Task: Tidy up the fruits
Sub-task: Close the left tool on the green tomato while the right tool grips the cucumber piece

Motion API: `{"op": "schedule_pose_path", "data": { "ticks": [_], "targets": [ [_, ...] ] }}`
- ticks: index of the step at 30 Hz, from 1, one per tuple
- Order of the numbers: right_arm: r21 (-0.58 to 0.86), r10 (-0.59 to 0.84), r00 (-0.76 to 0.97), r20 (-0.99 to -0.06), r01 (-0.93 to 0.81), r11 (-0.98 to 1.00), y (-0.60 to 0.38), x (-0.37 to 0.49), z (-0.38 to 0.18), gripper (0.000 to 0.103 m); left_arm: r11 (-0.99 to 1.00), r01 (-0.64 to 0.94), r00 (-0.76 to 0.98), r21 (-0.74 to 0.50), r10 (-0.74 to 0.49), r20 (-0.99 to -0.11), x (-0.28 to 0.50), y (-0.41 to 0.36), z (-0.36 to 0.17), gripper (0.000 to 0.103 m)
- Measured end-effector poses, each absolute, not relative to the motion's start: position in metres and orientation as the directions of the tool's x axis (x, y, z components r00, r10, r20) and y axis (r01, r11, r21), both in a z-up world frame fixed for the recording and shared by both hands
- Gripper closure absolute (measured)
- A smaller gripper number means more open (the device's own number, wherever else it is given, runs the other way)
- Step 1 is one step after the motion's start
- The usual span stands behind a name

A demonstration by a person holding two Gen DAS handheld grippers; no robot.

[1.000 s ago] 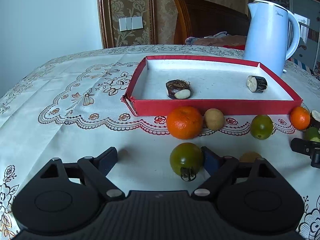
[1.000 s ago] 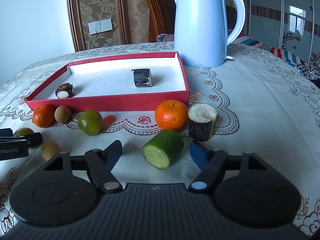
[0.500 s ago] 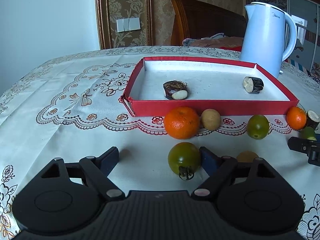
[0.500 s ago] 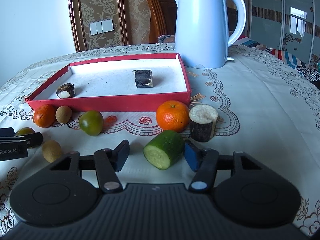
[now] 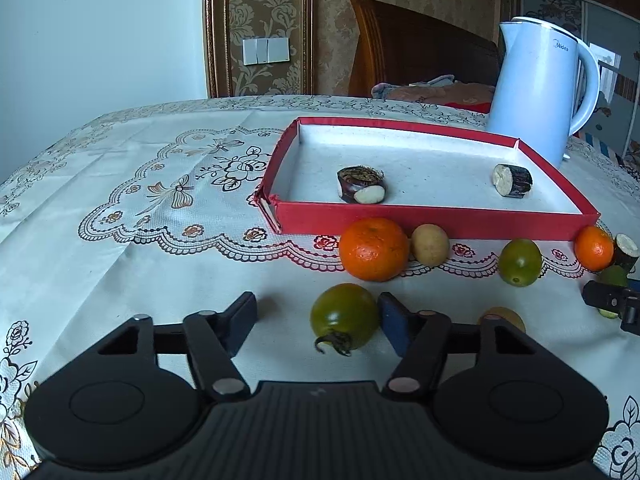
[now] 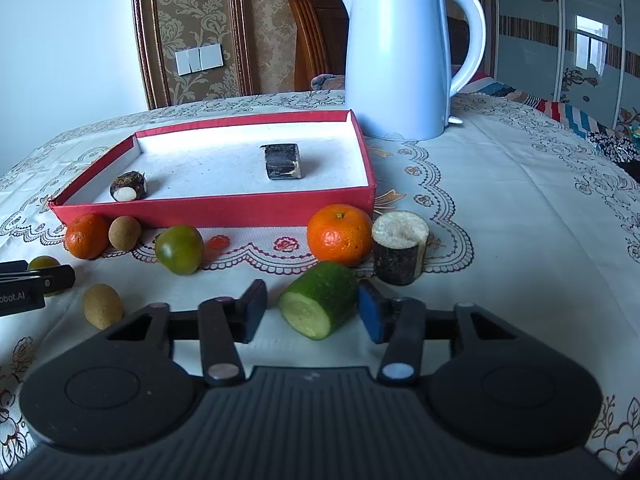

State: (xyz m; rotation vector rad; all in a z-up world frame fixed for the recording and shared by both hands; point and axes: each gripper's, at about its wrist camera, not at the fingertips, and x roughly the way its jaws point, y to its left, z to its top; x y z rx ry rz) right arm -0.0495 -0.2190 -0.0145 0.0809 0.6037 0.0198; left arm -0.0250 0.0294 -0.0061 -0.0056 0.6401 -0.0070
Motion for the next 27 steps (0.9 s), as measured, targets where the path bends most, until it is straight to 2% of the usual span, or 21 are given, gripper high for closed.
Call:
{"op": "schedule_pose_path", "data": {
  "ticks": [9,19,25,27],
  "targets": [
    [0.085,0.045,0.825,-0.563,0.003,0.996,-0.2186,-0.0496,-0.015,0.063,1.0,0.002,0.802,-0.008,-0.006,-0.597,-0.0244,0.0295,-0.0066,0.046],
    [0.081,0.053,0.83,-0.556,-0.01,0.997,-0.2176,-0.0512,-0.0141,0.064,1.0,0.001,0.803,-0.01,-0.006,-0.596,-0.0245,0.031,-0.0072,0.046],
    [0.071,0.048,0.832,-0.552,-0.011,0.997,-0.2159,-0.0527,-0.0135,0.064,1.0,0.025,0.807,-0.018,-0.031,-0.59,-0.0254,0.0299,-0.0068,0.058],
    [0.071,0.048,0.833,-0.552,-0.011,0.997,-0.2163,-0.0527,-0.0134,0.064,0.999,0.026,0.808,-0.028,-0.038,-0.589,-0.0259,0.0311,-0.0064,0.066]
  ]
}}
